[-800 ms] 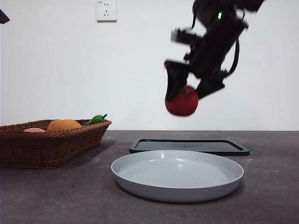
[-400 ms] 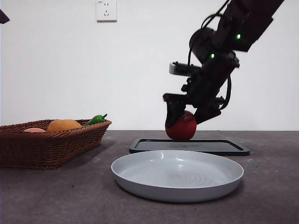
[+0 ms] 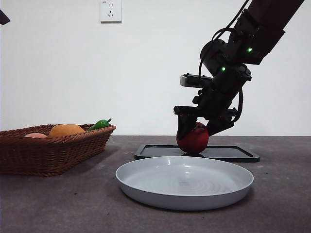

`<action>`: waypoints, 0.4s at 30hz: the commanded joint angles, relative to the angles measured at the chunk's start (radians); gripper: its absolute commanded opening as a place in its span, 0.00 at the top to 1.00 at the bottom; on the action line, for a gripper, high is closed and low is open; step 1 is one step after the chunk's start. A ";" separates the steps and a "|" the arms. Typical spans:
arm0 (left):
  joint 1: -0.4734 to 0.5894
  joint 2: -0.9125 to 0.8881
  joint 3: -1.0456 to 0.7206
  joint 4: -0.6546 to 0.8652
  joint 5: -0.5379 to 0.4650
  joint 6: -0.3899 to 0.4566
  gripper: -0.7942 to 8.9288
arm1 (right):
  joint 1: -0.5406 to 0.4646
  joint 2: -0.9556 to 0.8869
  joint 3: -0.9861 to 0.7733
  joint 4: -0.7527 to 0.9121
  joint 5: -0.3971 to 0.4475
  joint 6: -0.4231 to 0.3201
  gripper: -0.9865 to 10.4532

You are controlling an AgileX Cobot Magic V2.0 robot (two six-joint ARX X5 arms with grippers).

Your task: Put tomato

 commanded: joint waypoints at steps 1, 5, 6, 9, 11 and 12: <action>-0.003 0.004 0.014 0.010 0.004 0.006 0.44 | 0.006 0.034 0.021 -0.023 -0.014 -0.006 0.64; -0.003 0.004 0.014 0.010 0.004 0.006 0.44 | 0.009 0.033 0.021 -0.026 -0.026 0.000 0.57; -0.003 0.004 0.014 0.010 0.004 0.006 0.44 | 0.009 0.033 0.021 -0.029 -0.026 0.002 0.57; -0.003 0.004 0.014 0.010 0.004 0.006 0.44 | 0.010 0.029 0.021 -0.039 -0.025 0.002 0.50; -0.003 0.004 0.014 0.010 0.004 0.006 0.44 | 0.010 0.019 0.021 -0.047 -0.025 0.002 0.47; -0.003 0.004 0.014 0.010 0.004 0.006 0.44 | 0.010 0.013 0.021 -0.051 -0.025 0.002 0.46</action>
